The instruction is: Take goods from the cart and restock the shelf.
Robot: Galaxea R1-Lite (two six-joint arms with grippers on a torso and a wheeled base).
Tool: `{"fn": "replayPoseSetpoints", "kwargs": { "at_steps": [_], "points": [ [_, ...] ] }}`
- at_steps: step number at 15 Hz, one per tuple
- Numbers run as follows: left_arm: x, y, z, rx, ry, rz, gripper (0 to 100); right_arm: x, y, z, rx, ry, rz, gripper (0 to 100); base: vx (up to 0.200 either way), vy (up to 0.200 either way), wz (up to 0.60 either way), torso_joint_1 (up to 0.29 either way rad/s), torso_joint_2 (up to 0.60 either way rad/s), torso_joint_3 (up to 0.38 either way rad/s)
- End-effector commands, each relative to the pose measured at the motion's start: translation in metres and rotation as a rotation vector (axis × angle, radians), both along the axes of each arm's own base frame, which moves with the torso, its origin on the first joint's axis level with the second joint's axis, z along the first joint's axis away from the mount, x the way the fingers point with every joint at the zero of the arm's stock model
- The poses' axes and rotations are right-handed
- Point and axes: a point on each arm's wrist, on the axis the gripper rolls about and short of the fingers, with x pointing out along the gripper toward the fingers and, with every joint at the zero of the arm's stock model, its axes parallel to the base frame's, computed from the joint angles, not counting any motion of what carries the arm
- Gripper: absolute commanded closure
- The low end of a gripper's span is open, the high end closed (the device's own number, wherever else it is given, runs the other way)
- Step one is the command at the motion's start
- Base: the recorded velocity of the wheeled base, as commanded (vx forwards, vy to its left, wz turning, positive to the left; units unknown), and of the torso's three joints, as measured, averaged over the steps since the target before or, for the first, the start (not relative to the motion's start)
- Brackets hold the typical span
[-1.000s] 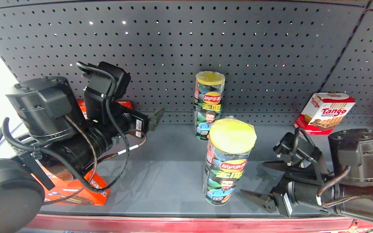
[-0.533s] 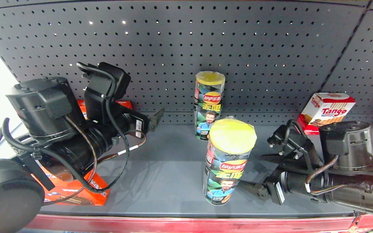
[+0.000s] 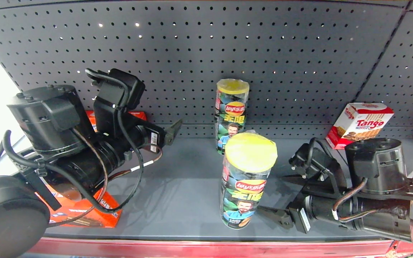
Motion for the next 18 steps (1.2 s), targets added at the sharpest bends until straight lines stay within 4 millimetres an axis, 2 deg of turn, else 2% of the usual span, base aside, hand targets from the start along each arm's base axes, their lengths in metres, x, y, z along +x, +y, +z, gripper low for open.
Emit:
{"fn": "replayPoseSetpoints", "kwargs": {
  "at_steps": [1,18],
  "points": [
    [0.000,0.000,0.000,0.001,0.001,0.000,0,0.000,-0.002,0.000,0.001,-0.001,-0.006,0,0.000,0.000,0.00,0.000,0.00,0.000],
    [0.001,0.000,0.000,0.000,0.000,0.002,0,0.005,0.009,-0.001,0.006,-0.010,0.012,0,0.000,0.000,0.00,0.000,0.00,0.000]
  ]
}}
